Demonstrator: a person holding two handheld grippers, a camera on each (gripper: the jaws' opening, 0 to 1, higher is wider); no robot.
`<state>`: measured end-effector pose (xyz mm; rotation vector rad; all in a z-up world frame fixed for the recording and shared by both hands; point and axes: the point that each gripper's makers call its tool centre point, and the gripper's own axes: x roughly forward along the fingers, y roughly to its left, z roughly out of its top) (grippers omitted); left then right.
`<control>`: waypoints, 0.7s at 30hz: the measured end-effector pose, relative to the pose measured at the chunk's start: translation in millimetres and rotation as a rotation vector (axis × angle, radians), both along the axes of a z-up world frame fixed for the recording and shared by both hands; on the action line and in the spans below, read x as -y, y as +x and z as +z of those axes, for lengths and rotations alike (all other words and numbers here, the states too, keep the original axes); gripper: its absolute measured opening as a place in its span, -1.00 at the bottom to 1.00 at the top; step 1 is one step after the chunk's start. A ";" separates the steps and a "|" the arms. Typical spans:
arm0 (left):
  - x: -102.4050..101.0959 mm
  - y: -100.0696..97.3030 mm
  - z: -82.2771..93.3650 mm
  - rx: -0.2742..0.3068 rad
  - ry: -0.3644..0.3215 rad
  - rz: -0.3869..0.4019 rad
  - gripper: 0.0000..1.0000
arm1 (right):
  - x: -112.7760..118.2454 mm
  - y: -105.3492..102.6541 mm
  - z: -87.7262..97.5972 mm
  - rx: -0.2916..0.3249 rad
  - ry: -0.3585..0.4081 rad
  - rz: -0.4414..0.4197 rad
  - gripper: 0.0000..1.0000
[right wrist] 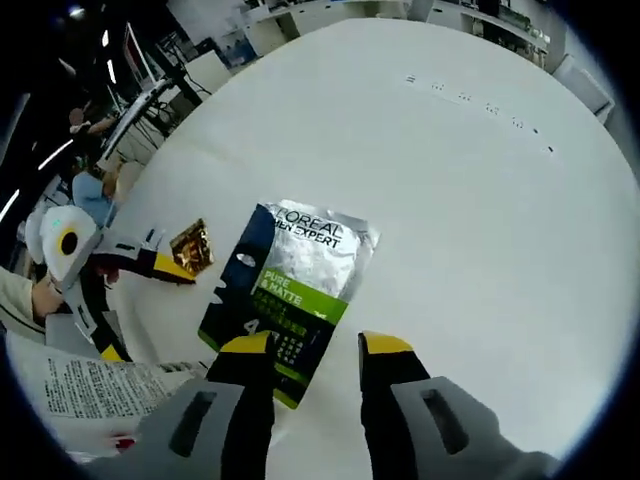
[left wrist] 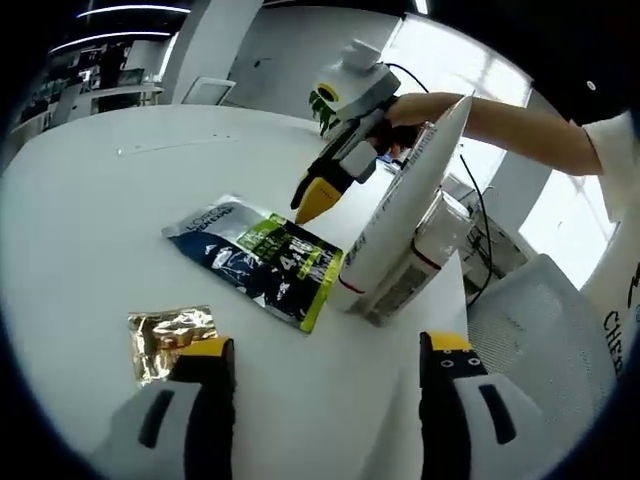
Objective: Arrange the skincare products in the storage area until every visible bottle or jar stands upright without overlapping.
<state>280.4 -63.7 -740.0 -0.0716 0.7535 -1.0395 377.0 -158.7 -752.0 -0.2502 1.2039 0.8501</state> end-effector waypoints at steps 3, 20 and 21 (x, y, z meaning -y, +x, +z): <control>-4.7 2.4 -0.9 0.002 0.008 0.015 0.37 | -0.5 0.8 -4.8 -0.011 0.005 -0.013 -0.45; -28.6 15.8 0.2 0.008 0.004 0.090 0.36 | -3.7 3.4 -9.2 -0.016 0.022 -0.033 -0.85; -29.7 16.3 0.0 0.008 0.005 0.095 0.36 | -3.5 3.3 -9.0 -0.020 0.023 -0.036 -0.85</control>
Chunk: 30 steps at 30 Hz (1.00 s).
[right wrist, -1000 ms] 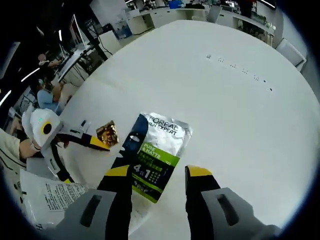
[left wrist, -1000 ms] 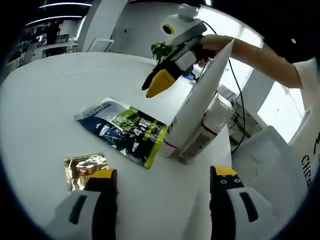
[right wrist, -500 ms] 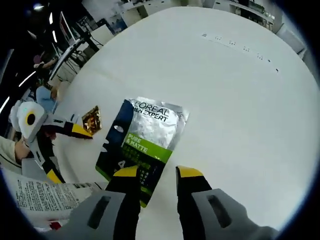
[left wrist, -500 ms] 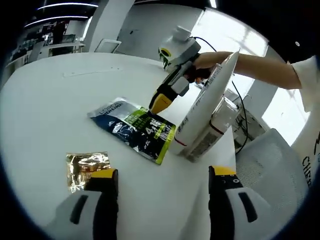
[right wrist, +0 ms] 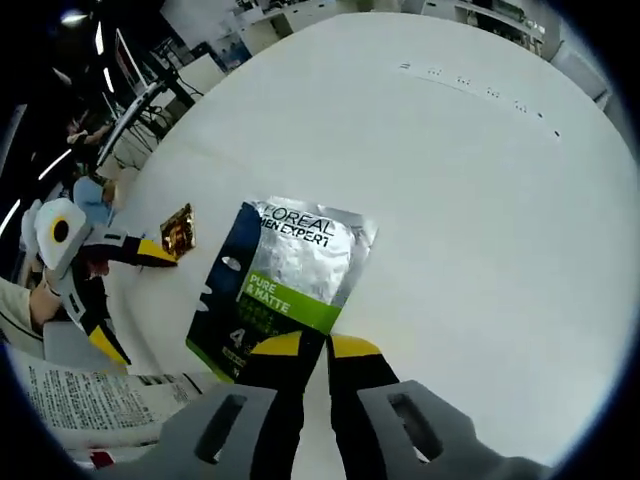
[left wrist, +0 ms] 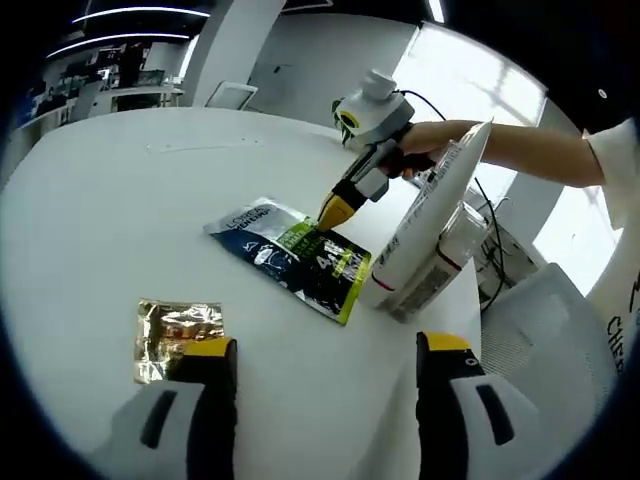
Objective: Arrange the skincare products in the storage area until every visible bottle or jar stands upright without overlapping.
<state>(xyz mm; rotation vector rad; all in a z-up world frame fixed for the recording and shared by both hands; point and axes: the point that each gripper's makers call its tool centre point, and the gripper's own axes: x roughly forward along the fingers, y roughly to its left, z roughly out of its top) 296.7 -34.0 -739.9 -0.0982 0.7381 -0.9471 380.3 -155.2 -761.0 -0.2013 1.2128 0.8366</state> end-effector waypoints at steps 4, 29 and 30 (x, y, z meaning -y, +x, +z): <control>-6.8 3.2 -0.5 0.004 0.002 0.018 0.35 | 2.2 0.5 -0.2 -0.003 0.000 -0.015 -0.90; -25.2 12.9 8.0 0.005 -0.040 0.106 0.32 | -35.7 -1.9 13.0 -0.051 0.101 -0.015 -0.99; -23.4 13.4 7.9 0.005 -0.042 0.102 0.31 | -36.3 -2.3 13.3 -0.043 0.091 0.000 -0.99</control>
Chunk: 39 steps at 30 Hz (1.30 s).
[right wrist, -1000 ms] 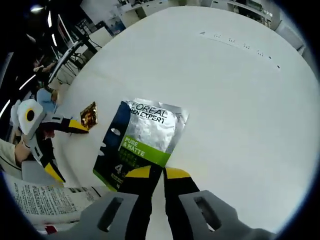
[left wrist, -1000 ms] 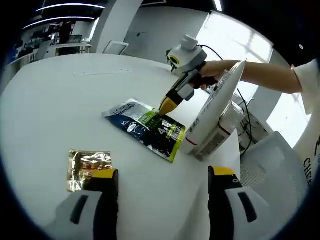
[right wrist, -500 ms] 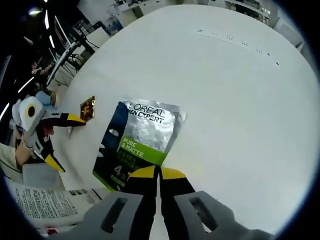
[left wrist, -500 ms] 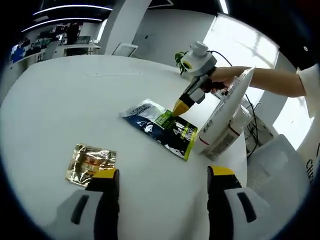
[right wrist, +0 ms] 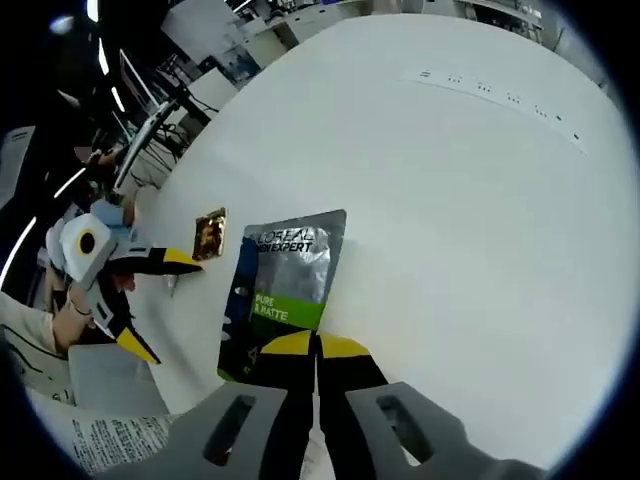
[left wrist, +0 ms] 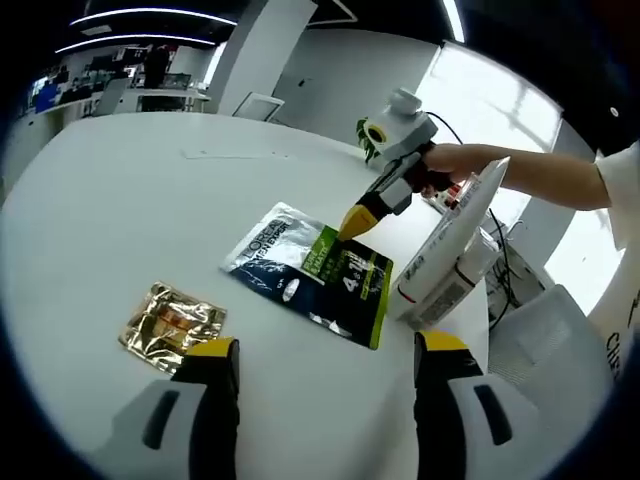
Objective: Arrange the skincare products in the storage area until every visible bottle or jar stands upright without overlapping.
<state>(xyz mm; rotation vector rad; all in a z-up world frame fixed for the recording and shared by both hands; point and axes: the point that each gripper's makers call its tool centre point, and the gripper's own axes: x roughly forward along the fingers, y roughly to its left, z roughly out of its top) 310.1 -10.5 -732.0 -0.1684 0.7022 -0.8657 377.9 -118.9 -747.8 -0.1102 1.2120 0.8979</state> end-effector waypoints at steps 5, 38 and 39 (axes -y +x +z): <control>13.5 0.5 0.7 -0.028 -0.053 -0.004 0.26 | -2.9 -0.3 2.4 0.009 0.004 0.007 -0.98; 46.9 8.6 9.2 -0.226 -0.266 0.080 0.03 | -4.6 -8.7 0.3 -0.008 0.025 -0.005 -0.98; 47.5 10.0 9.3 -0.217 -0.264 0.083 0.06 | -4.6 -9.2 -0.5 -0.007 0.023 -0.005 -0.98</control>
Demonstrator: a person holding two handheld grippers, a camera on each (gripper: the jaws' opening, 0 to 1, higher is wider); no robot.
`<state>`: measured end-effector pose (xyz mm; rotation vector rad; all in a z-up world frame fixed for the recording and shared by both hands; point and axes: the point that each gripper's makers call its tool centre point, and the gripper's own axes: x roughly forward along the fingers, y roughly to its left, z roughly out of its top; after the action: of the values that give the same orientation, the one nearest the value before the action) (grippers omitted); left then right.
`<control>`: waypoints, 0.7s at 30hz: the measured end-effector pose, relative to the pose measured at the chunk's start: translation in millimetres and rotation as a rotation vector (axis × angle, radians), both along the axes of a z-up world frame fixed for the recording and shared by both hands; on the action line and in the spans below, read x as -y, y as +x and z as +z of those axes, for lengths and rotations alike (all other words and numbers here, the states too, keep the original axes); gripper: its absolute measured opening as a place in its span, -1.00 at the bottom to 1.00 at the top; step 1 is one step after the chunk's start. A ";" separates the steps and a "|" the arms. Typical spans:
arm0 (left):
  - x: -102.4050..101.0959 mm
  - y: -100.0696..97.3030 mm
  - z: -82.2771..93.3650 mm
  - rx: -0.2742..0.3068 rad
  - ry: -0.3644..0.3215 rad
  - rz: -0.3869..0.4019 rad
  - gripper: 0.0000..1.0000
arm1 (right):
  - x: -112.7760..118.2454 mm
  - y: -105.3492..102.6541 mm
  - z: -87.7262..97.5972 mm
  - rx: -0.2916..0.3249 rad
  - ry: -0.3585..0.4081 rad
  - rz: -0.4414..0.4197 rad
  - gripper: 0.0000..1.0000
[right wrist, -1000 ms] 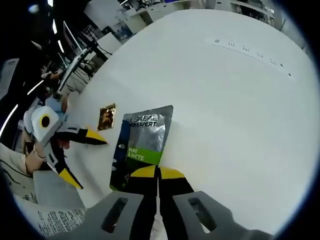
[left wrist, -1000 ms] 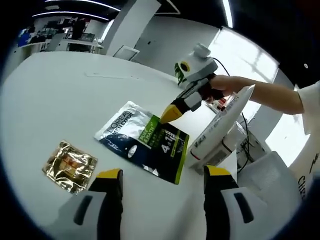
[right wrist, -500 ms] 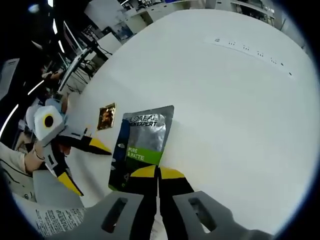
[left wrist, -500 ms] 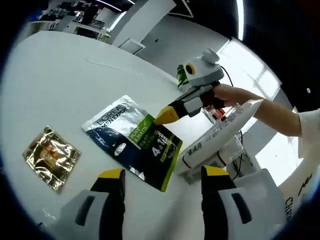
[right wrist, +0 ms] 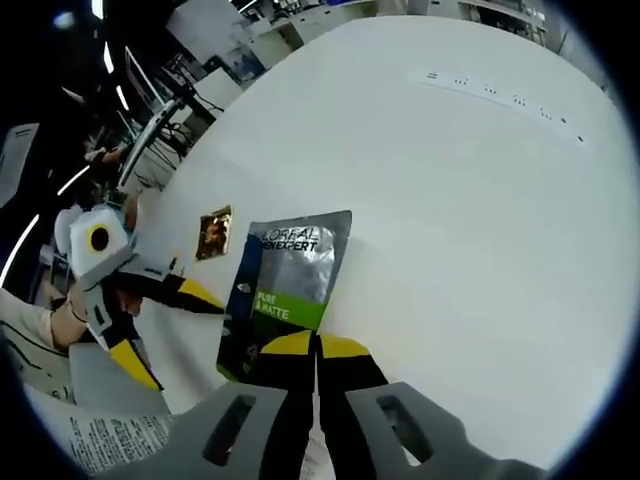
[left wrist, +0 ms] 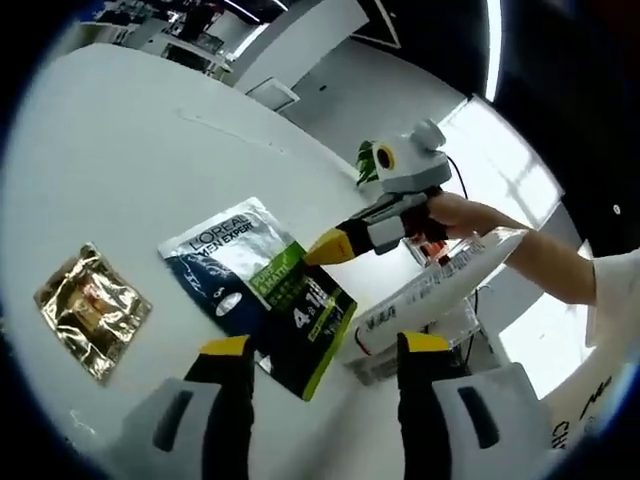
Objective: Arrange the skincare products in the storage area until every visible bottle or jar stands upright without overlapping.
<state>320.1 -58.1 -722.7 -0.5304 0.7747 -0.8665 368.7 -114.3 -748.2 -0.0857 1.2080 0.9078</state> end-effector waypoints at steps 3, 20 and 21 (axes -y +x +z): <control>0.0 -2.0 -3.7 0.000 0.031 -0.006 0.17 | -0.3 -1.1 -0.7 -0.002 -0.002 0.001 -0.98; 0.0 6.1 -3.2 -0.045 0.050 0.029 0.43 | 0.1 -3.5 3.9 -0.002 0.022 -0.015 -0.98; 0.3 7.2 -2.7 -0.047 0.046 0.032 0.43 | 0.1 -3.6 4.0 -0.001 0.025 -0.016 -0.98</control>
<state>327.3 -58.4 -725.3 -0.5230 0.8254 -0.8077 365.2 -114.4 -744.2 -0.0547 1.1967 0.9086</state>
